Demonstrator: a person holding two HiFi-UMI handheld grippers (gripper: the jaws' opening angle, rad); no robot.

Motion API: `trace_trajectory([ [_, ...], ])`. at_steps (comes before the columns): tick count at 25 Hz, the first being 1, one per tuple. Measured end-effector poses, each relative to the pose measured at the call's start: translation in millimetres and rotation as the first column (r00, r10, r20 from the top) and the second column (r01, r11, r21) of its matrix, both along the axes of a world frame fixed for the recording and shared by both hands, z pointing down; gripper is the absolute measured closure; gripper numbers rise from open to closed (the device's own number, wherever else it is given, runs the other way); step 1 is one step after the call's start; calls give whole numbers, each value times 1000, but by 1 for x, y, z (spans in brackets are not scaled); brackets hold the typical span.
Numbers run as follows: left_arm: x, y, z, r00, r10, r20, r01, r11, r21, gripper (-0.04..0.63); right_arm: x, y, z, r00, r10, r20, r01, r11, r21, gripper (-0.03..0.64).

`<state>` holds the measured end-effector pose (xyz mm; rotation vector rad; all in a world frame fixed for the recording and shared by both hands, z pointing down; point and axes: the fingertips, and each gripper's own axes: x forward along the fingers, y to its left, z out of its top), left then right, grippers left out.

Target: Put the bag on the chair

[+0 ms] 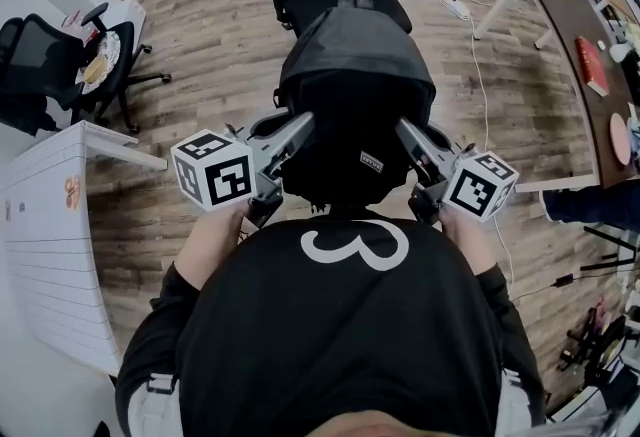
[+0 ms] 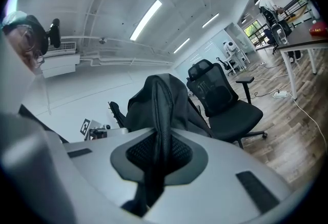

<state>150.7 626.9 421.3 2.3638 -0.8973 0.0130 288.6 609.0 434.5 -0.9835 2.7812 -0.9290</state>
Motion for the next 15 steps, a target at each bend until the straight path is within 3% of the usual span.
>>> trace_trajectory([
  [15,24,-139,40,1000,8,30,-5,993,-116,561,24,-138,36,1000,6,-18,-7,998,-56,574],
])
